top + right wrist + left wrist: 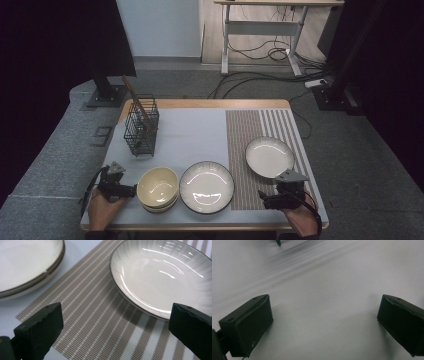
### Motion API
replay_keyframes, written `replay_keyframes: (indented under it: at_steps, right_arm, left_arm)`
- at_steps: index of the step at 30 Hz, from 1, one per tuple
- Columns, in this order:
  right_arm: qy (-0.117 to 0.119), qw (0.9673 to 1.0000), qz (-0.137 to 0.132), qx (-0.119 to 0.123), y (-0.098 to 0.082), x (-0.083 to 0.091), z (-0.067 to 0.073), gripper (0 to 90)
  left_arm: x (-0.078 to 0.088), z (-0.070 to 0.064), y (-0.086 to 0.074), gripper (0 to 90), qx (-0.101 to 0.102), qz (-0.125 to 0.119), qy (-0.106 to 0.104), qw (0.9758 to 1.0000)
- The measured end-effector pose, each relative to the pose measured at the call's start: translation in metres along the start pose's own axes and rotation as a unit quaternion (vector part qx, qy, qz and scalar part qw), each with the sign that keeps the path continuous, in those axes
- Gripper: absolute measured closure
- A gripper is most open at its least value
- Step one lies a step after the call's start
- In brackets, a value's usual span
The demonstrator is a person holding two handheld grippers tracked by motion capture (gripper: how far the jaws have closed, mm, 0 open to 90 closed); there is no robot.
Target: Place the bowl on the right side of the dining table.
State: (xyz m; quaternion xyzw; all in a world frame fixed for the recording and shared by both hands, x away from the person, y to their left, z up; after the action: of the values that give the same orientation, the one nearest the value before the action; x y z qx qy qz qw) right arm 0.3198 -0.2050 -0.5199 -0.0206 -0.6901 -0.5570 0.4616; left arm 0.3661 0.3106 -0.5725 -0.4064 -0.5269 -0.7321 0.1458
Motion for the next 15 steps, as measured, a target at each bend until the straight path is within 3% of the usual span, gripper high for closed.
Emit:
replay_keyframes:
  at_steps: [8,15]
  right_arm:
    - [0.030,0.9995,-0.009,0.002,0.015,-0.001,0.014,0.0]
    - [0.044,0.9987,-0.017,0.020,0.031,0.000,0.023,0.0]
  left_arm:
    - [0.000,0.000,0.000,0.0,0.000,0.000,0.000,1.0000]
    - [0.000,0.000,0.000,0.0,0.000,0.000,0.000,1.0000]
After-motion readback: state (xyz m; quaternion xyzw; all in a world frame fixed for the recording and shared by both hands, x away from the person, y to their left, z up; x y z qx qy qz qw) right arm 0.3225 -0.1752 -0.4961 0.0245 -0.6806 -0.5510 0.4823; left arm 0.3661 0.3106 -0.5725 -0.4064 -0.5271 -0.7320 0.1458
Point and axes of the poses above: each handheld gripper's, and its own axes: x roughly backward along the jaws, y roughly out of its top, z roughly to its left, the point moved 6 cm from there along -x, roughly forward along the jaws, and after that the axes turned 8 degrees about y, right-handed, at the moved point
